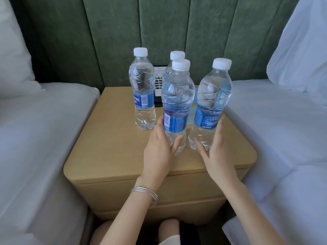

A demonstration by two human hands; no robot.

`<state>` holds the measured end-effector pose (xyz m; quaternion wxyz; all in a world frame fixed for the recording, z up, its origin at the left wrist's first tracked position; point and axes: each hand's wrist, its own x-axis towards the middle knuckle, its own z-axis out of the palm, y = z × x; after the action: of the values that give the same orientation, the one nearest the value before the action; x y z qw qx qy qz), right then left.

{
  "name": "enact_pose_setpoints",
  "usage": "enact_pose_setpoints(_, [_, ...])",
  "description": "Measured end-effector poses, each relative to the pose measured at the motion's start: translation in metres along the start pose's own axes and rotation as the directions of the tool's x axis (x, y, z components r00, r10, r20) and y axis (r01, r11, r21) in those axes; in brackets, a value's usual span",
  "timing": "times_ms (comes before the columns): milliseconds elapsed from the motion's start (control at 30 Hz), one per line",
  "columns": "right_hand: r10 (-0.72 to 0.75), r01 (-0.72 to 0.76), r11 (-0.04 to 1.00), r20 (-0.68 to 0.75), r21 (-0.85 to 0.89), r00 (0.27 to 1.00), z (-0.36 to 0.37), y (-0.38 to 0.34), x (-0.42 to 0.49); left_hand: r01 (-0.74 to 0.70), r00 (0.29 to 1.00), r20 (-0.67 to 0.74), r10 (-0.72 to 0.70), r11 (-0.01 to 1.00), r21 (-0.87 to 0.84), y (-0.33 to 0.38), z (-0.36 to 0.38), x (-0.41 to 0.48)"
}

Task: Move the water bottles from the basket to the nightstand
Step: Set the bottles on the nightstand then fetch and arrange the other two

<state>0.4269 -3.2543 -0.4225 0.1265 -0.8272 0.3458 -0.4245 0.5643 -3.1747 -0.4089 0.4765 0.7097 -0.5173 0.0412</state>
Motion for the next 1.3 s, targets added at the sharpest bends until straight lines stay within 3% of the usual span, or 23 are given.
enact_pose_setpoints(100, [0.025, -0.02, 0.988, 0.027, -0.156, 0.999, -0.002, 0.002, -0.02, 0.034, 0.99, 0.123, -0.069, 0.963, 0.267, -0.011, -0.008, -0.013])
enact_pose_setpoints(167, [0.048, -0.043, 0.978, 0.019, -0.204, 0.999, -0.002, 0.0, -0.034, -0.051, 0.994, 0.113, 0.008, 0.921, 0.386, -0.024, -0.014, -0.023])
enact_pose_setpoints(233, [0.022, -0.027, 0.988, -0.032, -0.153, 0.999, -0.001, -0.006, -0.051, -0.124, 0.991, 0.097, 0.088, 0.873, 0.471, -0.039, -0.021, -0.031])
enact_pose_setpoints(300, [-0.054, 0.048, 0.997, -0.095, -0.059, 0.994, 0.0, -0.016, -0.064, -0.131, 0.99, 0.121, 0.078, 0.837, 0.532, -0.052, -0.031, -0.036])
enact_pose_setpoints(367, [-0.116, 0.117, 0.993, -0.084, 0.003, 0.99, 0.004, -0.028, -0.07, -0.079, 0.99, 0.142, -0.004, 0.814, 0.575, -0.06, -0.044, -0.038])
enact_pose_setpoints(500, [-0.272, 0.274, 0.962, 0.143, 0.01, 0.952, 0.026, -0.052, -0.057, 0.047, 0.943, 0.23, -0.239, 0.782, 0.622, -0.077, -0.066, -0.02])
enact_pose_setpoints(600, [-0.299, 0.318, 0.945, 0.194, -0.079, 0.934, 0.04, -0.063, -0.041, 0.073, 0.923, 0.255, -0.289, 0.782, 0.619, -0.085, -0.065, 0.003])
enact_pose_setpoints(733, [-0.239, 0.266, 0.955, 0.193, -0.132, 0.952, 0.042, -0.067, -0.035, 0.108, 0.936, 0.218, -0.275, 0.817, 0.567, -0.093, -0.055, 0.027])
enact_pose_setpoints(867, [-0.233, 0.261, 0.954, 0.178, -0.149, 0.956, 0.045, -0.068, -0.035, 0.197, 0.935, 0.217, -0.28, 0.92, 0.339, -0.089, -0.048, 0.05])
enact_pose_setpoints(1000, [-0.222, 0.249, 0.953, 0.165, -0.17, 0.961, 0.048, -0.068, -0.032, 0.199, 0.957, 0.186, -0.223, 0.97, 0.137, -0.08, -0.038, 0.065])
enact_pose_setpoints(1300, [-0.231, 0.289, 0.932, 0.258, -0.217, 0.938, 0.048, -0.067, -0.032, 0.279, 0.959, -0.098, -0.266, 0.945, 0.171, -0.09, -0.04, 0.062])
